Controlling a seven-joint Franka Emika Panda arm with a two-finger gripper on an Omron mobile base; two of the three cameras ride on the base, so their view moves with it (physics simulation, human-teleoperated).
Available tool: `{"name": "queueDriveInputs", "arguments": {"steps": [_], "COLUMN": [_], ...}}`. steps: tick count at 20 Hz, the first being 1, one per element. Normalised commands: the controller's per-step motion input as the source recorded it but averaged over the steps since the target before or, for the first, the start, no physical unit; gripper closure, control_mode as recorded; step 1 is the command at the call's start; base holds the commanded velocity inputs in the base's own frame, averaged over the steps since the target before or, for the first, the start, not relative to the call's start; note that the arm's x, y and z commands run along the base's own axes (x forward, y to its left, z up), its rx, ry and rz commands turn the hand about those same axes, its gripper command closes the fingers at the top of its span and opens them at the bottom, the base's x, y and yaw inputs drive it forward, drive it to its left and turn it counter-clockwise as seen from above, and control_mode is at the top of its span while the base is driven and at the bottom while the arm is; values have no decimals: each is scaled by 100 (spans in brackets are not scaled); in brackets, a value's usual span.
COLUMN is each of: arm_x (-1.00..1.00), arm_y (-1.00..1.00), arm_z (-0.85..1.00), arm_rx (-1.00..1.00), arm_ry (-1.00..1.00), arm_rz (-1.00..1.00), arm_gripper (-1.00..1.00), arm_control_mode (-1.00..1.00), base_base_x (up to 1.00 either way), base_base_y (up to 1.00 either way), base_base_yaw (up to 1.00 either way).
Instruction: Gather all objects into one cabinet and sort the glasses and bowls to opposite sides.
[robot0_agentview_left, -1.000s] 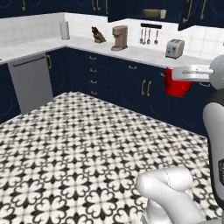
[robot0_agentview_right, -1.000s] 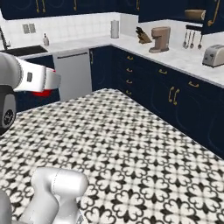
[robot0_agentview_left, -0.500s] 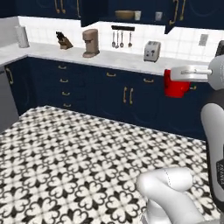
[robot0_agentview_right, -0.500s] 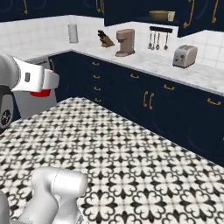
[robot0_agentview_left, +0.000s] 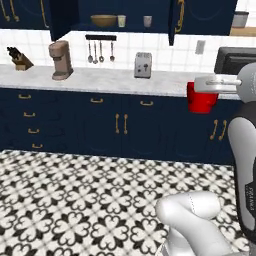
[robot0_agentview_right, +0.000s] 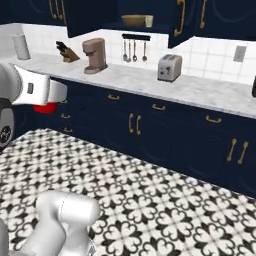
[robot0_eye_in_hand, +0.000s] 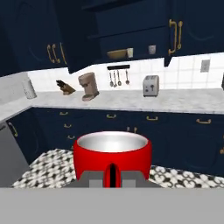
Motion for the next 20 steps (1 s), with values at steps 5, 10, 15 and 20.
{"name": "queueDriveInputs", "arguments": {"steps": [5,10,15,20], "arm_x": [0,0,0,0], "arm_y": [0,0,0,0], "arm_z": [0,0,0,0], "arm_rx": [0,0,0,0], "arm_ry": [0,0,0,0], "arm_rz": [0,0,0,0], "arm_gripper": [100,100,100,100], "arm_control_mode": [100,100,100,100], "base_base_x": [100,98,90,45], "base_base_y": [32,54,56,16], "base_base_yaw": [-34,-20,1,2]}}
